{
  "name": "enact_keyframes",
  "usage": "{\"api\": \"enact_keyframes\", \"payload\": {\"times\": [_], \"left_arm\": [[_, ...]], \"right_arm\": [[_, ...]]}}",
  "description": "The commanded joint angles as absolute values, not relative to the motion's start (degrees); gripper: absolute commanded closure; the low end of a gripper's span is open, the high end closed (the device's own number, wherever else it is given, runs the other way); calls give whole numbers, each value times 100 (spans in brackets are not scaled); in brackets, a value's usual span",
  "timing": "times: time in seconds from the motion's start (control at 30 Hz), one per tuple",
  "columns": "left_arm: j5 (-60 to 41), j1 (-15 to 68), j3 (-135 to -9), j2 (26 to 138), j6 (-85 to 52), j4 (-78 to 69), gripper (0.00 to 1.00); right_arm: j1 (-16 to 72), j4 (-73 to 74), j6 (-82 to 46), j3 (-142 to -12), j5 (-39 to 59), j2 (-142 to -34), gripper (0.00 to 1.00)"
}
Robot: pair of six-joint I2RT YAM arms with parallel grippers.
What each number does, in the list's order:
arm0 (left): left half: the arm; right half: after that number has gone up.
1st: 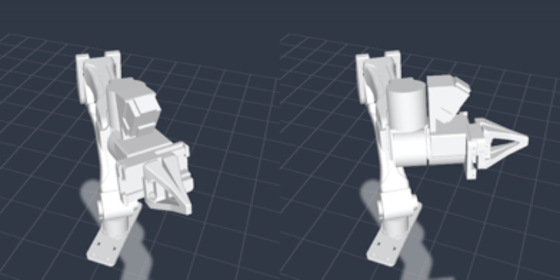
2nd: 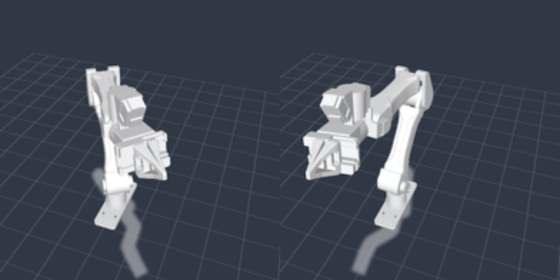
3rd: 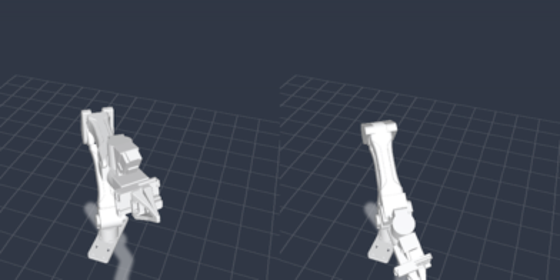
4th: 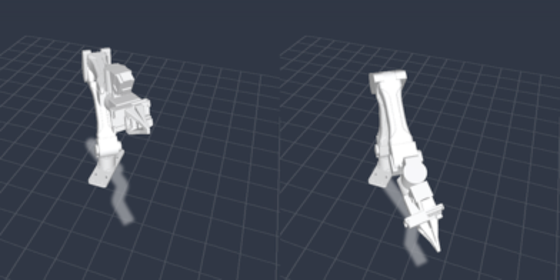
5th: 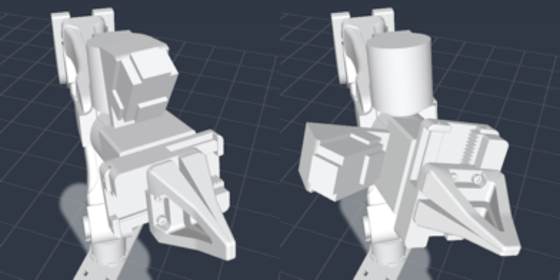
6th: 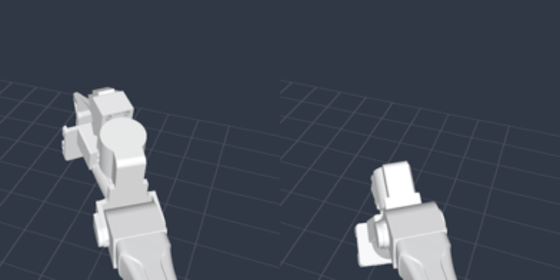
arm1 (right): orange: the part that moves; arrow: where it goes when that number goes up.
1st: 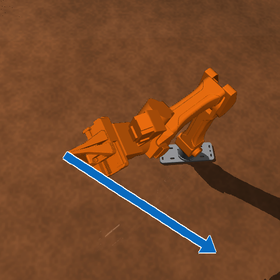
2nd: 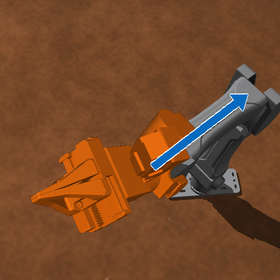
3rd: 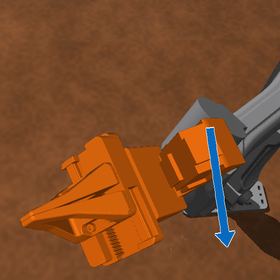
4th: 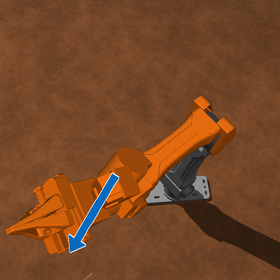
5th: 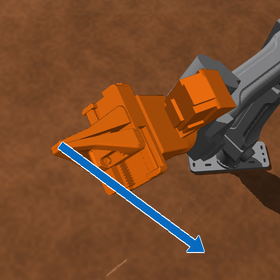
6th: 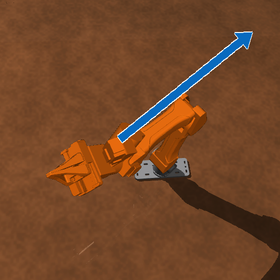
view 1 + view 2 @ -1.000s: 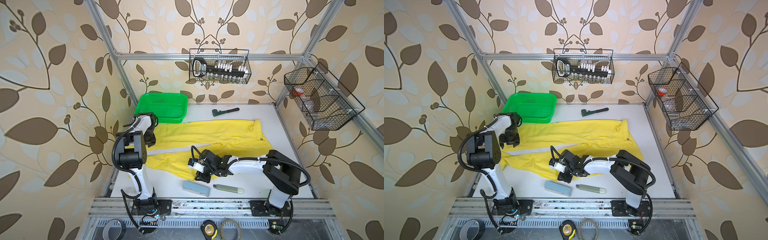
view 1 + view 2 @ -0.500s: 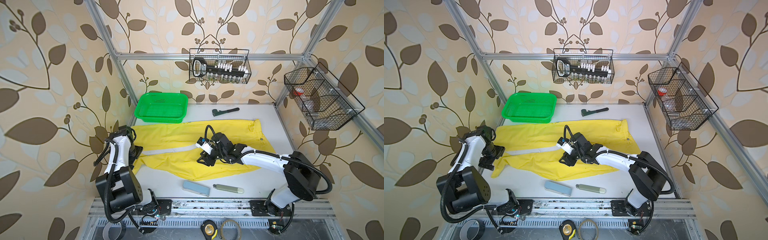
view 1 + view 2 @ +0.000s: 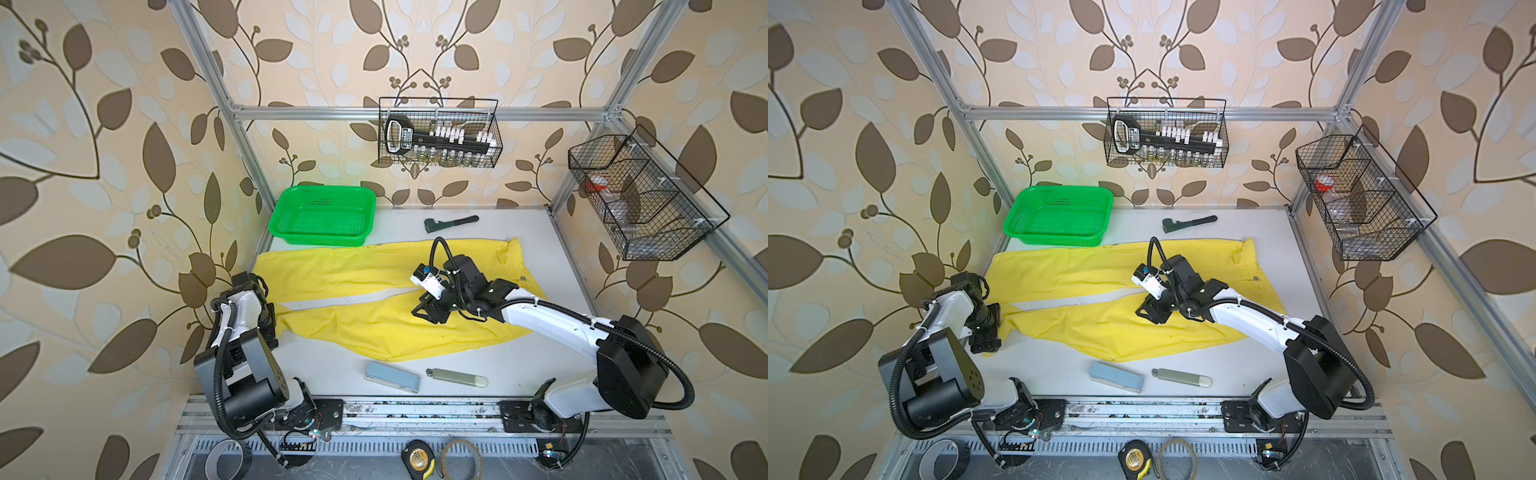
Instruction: Fold and stack the trousers
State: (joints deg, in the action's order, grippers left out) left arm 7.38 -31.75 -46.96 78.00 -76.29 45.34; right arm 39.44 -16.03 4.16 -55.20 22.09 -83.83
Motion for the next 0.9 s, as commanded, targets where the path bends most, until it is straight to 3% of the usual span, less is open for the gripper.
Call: {"api": "enact_keyframes", "payload": {"times": [0.0, 0.1, 0.33, 0.53, 0.63, 0.8, 0.87], "left_arm": [[1082, -3270, -4606, 7982, -7710, 4087, 20], [1050, -3287, -4566, 8111, -7690, 3959, 27], [1493, -3287, -4753, 8051, -7759, 4807, 58], [1026, -3287, -4238, 7905, -7993, 4271, 54], [979, -3287, -4223, 7978, -7902, 4169, 66], [1348, -3287, -4450, 7736, -7713, 4529, 95], [1522, -3287, -4583, 7592, -7629, 4771, 100]], "right_arm": [[3936, -1875, 615, -5612, 2193, -8307, 45], [3921, -1890, 610, -5618, 2206, -8323, 45], [3907, -1956, 700, -5637, 2231, -8390, 46], [3872, -2054, 823, -5765, 2286, -8500, 46], [3851, -2100, 840, -5775, 2242, -8484, 46], [3834, -2114, 802, -5705, 2191, -8406, 46], [3834, -2110, 799, -5704, 2192, -8392, 46]]}}
